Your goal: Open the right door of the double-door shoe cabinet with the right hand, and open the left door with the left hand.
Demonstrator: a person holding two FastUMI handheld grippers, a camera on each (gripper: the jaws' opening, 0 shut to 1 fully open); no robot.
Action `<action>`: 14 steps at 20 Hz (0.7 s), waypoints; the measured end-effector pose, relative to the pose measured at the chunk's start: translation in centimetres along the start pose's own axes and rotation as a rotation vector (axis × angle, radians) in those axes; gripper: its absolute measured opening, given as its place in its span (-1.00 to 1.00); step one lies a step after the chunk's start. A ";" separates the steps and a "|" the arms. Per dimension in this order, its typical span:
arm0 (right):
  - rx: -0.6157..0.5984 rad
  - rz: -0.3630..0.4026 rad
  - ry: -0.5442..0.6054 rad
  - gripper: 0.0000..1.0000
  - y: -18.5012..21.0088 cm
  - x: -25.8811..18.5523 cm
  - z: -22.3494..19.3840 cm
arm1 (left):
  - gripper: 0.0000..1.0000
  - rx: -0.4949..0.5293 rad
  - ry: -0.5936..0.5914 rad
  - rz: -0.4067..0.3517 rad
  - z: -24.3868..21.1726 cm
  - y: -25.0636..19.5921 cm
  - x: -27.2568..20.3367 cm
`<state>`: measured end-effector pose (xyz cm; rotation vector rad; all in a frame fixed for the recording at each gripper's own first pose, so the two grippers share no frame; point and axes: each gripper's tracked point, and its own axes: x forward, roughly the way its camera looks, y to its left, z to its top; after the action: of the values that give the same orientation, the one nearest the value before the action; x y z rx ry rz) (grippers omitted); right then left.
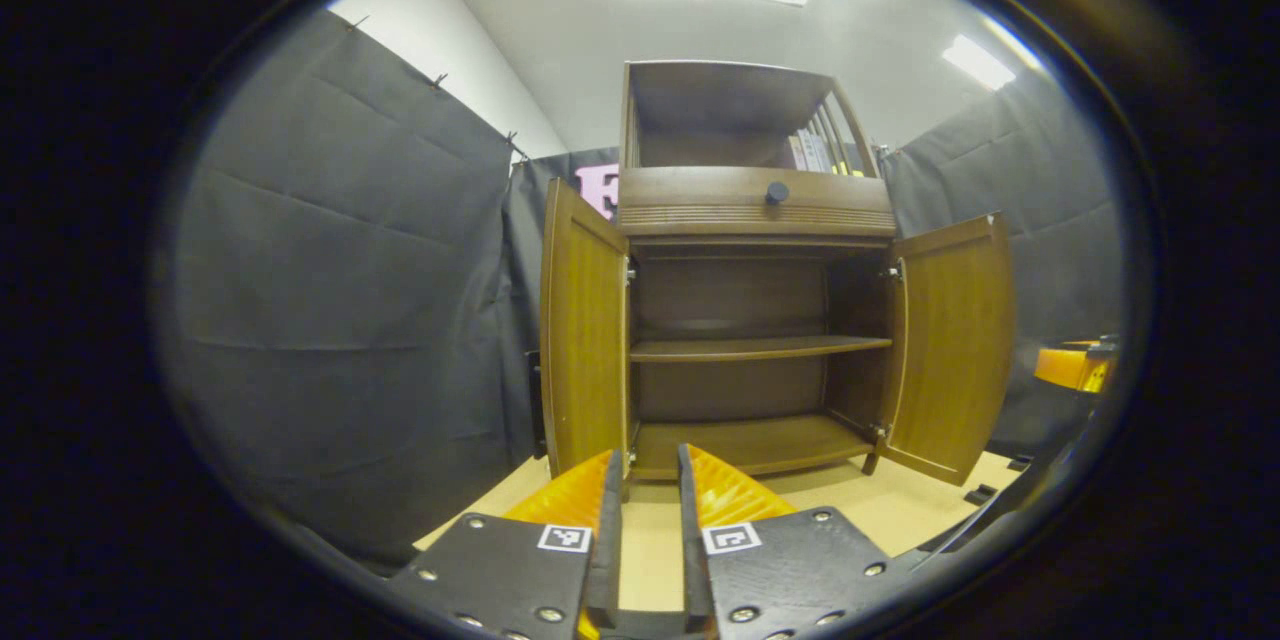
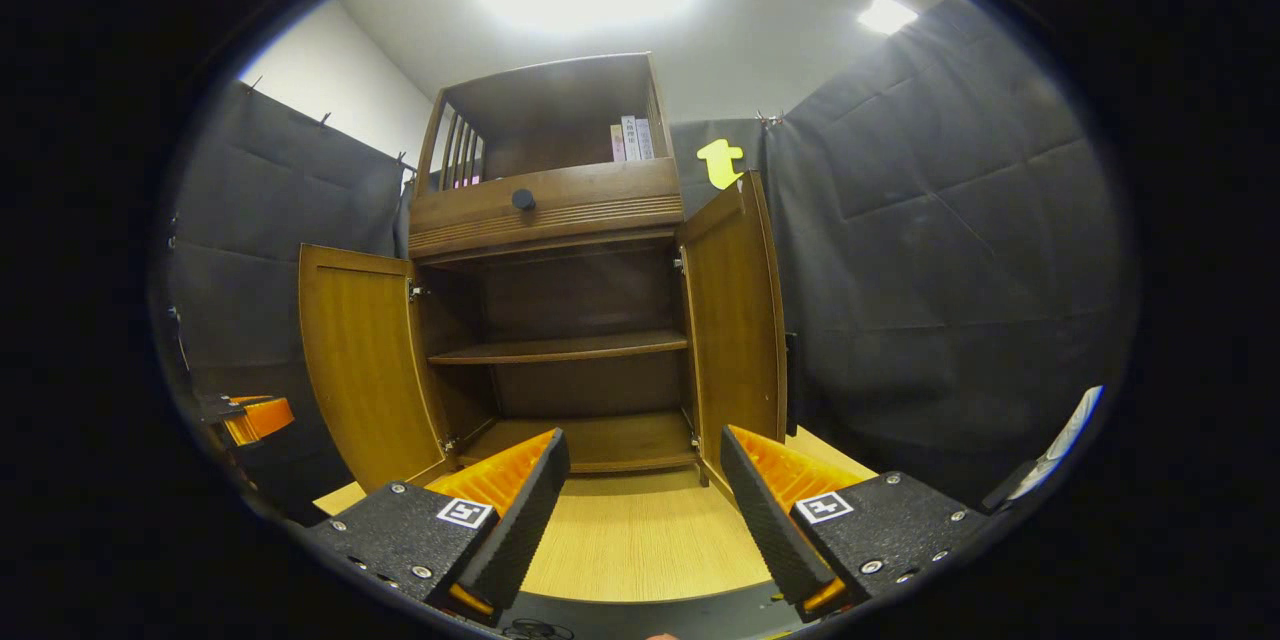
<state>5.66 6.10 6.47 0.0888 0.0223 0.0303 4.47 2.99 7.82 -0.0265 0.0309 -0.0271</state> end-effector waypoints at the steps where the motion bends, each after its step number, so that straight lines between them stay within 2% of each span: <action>1: 0.002 0.005 0.001 0.83 0.1 0.0 0.1 | 0.11 -0.002 0.003 0.007 0.1 -0.1 0.0; 5: 0.009 0.017 -0.005 0.88 0.4 -0.1 0.5 | 1.00 0.016 -0.006 0.061 0.0 -0.1 0.2; 12: 0.018 0.024 -0.014 0.87 0.7 -0.3 0.8 | 1.00 0.041 -0.036 0.076 0.7 -0.1 -1.2; 13: 0.014 0.025 -0.013 0.88 0.7 -0.4 0.8 | 0.92 0.039 -0.038 0.077 0.7 -0.1 -1.3; 14: 0.010 0.025 -0.012 0.88 0.8 -0.4 0.7 | 0.92 0.037 -0.042 0.080 0.7 0.0 -1.5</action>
<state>5.22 6.77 7.29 0.0989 0.0094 0.0543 2.98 3.08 8.61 0.0112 -0.0109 0.0527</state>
